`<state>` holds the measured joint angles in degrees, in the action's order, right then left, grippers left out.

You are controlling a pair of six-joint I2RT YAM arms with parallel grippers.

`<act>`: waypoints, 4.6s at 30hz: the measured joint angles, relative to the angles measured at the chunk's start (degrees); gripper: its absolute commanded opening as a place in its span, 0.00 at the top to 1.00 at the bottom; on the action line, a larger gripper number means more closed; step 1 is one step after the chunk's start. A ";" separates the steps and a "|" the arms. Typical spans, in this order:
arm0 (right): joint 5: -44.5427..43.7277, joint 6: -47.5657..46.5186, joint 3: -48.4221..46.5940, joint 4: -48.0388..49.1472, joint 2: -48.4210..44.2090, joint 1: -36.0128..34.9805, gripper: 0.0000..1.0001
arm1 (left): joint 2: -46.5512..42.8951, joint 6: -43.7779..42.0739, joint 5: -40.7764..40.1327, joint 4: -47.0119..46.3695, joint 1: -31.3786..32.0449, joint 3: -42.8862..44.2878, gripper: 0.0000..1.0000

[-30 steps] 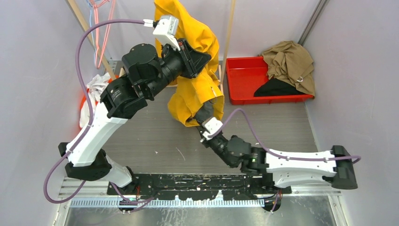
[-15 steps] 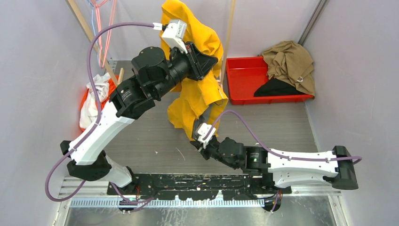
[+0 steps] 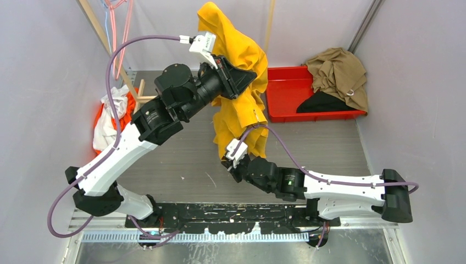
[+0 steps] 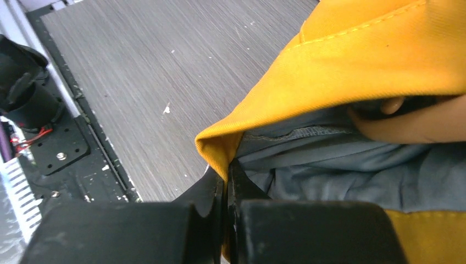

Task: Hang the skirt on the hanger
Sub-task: Hang the skirt on the hanger.

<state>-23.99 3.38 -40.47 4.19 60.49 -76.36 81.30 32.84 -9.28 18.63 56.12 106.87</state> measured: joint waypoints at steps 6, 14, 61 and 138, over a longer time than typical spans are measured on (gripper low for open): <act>-2.95 -0.85 -0.66 -6.10 -11.19 -8.07 0.98 | -1.27 -3.21 -0.37 -2.82 0.02 -1.73 1.00; -14.45 -2.27 -5.75 -15.87 -25.24 -14.95 0.99 | -2.93 -1.75 0.74 -8.79 0.61 -3.21 1.00; -18.23 -1.99 -11.15 -16.41 -8.31 -14.34 0.30 | -18.62 -7.04 -1.73 -26.82 -0.74 -27.82 1.00; 21.70 22.36 -30.42 -37.29 -2.36 3.17 0.99 | -17.99 25.38 -34.23 -94.14 -9.46 -73.00 1.00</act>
<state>-2.28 25.74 -70.89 -33.10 58.13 -73.19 63.31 58.22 -43.51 -75.50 46.65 33.87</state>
